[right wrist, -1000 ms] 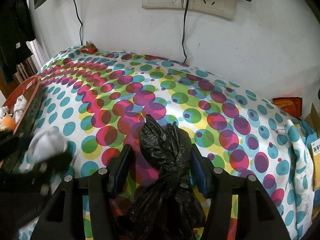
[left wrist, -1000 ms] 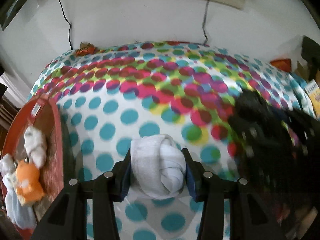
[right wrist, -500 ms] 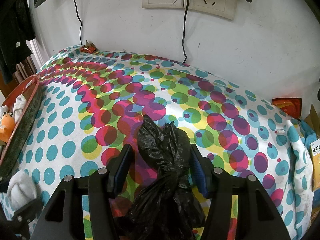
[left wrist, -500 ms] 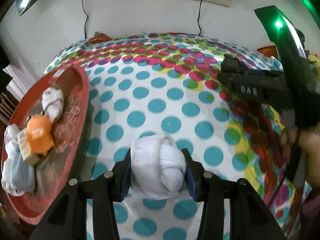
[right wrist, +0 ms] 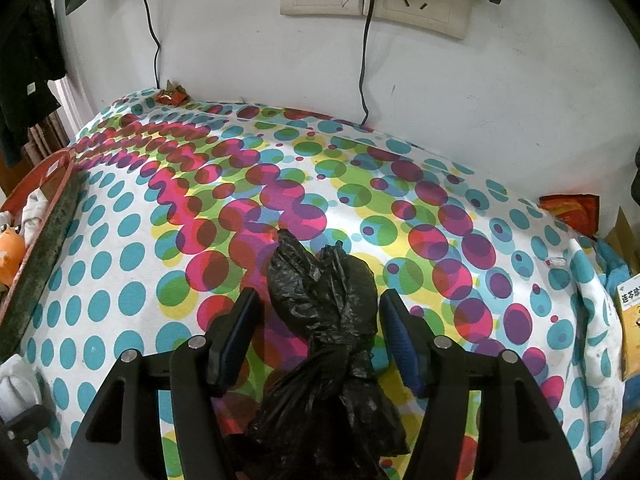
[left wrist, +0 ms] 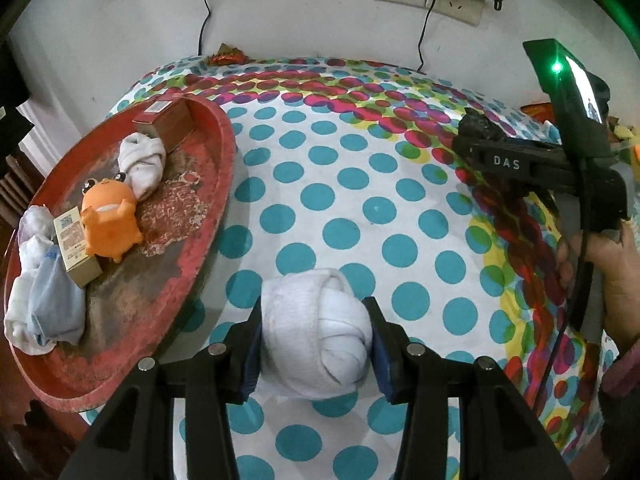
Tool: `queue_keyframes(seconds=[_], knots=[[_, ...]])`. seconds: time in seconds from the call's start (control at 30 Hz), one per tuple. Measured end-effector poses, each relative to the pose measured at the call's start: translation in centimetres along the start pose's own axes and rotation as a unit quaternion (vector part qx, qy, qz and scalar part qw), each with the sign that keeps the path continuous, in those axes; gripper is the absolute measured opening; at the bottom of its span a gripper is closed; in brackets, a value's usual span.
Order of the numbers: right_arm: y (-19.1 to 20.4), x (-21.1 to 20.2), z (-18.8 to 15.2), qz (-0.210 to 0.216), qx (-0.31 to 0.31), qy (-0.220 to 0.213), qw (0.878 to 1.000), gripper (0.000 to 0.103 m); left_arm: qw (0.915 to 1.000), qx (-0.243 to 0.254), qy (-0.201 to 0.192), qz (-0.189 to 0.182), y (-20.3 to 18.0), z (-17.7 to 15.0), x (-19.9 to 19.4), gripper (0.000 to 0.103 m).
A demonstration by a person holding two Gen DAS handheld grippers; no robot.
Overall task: Organize objects
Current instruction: 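Carry the white rolled sock over the red tray with the left tool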
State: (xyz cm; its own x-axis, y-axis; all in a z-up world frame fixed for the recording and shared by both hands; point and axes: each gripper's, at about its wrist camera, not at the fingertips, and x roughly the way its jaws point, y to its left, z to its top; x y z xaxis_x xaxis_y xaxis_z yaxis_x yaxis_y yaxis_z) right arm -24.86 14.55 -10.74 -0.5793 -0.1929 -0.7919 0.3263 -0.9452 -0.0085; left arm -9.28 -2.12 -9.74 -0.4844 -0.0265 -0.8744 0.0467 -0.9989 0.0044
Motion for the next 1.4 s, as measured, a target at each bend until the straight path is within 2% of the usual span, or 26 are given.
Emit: queue_keyframes(seconds=[0.23, 0.53, 0.7, 1.13, 1.4], knots=[[0.0, 0.0, 0.0, 0.0, 0.0, 0.0, 1.0, 0.06, 0.9998, 0.001, -0.019, -0.001, 0.2, 0.3, -1.6, 0.046], [0.1, 0.0, 0.0, 0.0, 0.0, 0.0, 1.0, 0.06, 0.9981, -0.013, -0.053, 0.027, 2.3, 1.4, -4.1, 0.046], [0.2, 0.0, 0.0, 0.0, 0.0, 0.0, 1.0, 0.06, 0.9973, -0.043, -0.051, 0.032, 4.9, 1.6, -4.3, 0.046], [0.1, 0.0, 0.0, -0.001, 0.0, 0.001, 1.0, 0.061, 0.9888, -0.12, -0.036, 0.08, 12.9, 0.8, -3.5, 0.046], [0.1, 0.0, -0.1, -0.001, 0.0, 0.001, 1.0, 0.061, 0.9842, -0.151, -0.022, 0.091, 16.1, 0.3, -2.4, 0.046]])
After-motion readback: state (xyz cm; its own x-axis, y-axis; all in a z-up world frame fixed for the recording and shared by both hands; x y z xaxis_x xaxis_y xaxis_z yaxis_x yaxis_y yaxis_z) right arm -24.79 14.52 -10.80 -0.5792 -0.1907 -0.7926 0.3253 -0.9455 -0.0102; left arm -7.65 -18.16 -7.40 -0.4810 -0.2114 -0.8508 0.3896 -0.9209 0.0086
